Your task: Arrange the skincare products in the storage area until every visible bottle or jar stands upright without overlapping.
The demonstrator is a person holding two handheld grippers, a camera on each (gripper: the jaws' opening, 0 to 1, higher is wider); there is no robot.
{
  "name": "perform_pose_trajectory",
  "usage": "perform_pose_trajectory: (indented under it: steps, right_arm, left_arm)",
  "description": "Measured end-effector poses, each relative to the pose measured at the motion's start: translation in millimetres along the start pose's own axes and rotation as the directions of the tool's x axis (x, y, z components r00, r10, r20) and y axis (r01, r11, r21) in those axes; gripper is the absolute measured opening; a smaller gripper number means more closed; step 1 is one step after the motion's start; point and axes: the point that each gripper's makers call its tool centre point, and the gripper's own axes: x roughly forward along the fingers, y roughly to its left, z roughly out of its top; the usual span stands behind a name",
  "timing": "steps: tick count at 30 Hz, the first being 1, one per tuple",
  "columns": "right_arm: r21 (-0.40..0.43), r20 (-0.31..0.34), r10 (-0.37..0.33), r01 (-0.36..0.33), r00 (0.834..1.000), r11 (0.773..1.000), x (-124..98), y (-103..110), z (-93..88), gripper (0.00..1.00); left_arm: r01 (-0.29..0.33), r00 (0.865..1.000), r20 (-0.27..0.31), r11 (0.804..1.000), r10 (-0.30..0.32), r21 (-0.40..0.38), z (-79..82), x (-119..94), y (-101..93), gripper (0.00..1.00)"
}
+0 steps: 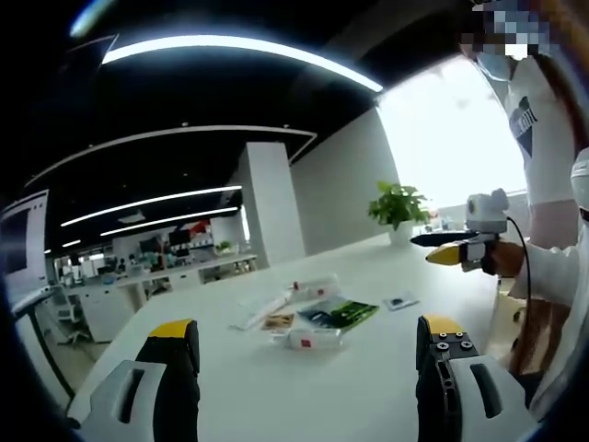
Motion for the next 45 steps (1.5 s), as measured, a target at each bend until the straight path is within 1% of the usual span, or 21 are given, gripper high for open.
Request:
perform_pose_trajectory:
  steps: [7, 15, 27, 37, 45]
  right_arm:
    - [-0.001, -0.006, -0.005, 0.005, 1.0, 1.0, 9.3, -7.5, -0.8, 1.0]
    - [-0.009, 0.0, -0.012, 0.012, 1.0, 1.0, 14.6, -13.4, 3.1, 1.0]
    - [0.009, -0.008, -0.014, 0.014, 1.0, 1.0, 26.8, -24.8, 1.9, 1.0]
    - [0.026, -0.008, -0.023, 0.023, 1.0, 0.999, 30.0, -33.0, 3.7, 1.0]
    - [0.011, -0.02, -0.035, 0.035, 0.999, 0.999, 36.5, -39.5, 5.9, 1.0]
  left_arm:
    - [0.002, 1.0, -0.002, 1.0, -0.002, 0.0, -0.3, 1.3, 0.2, 1.0]
    - [-0.003, 1.0, -0.003, 1.0, 0.003, 0.0, 0.1, 0.7, 1.9, 1.0]
    - [-0.002, 1.0, -0.001, 1.0, 0.002, 0.003, 1.5, 1.1, 1.6, 1.0]
    - [0.0, 1.0, -0.004, 1.0, 0.0, 0.002, 0.1, 3.1, 1.9, 1.0]
    - [0.003, 1.0, 0.003, 1.0, -0.003, 0.002, 1.5, 3.1, 0.8, 1.0]
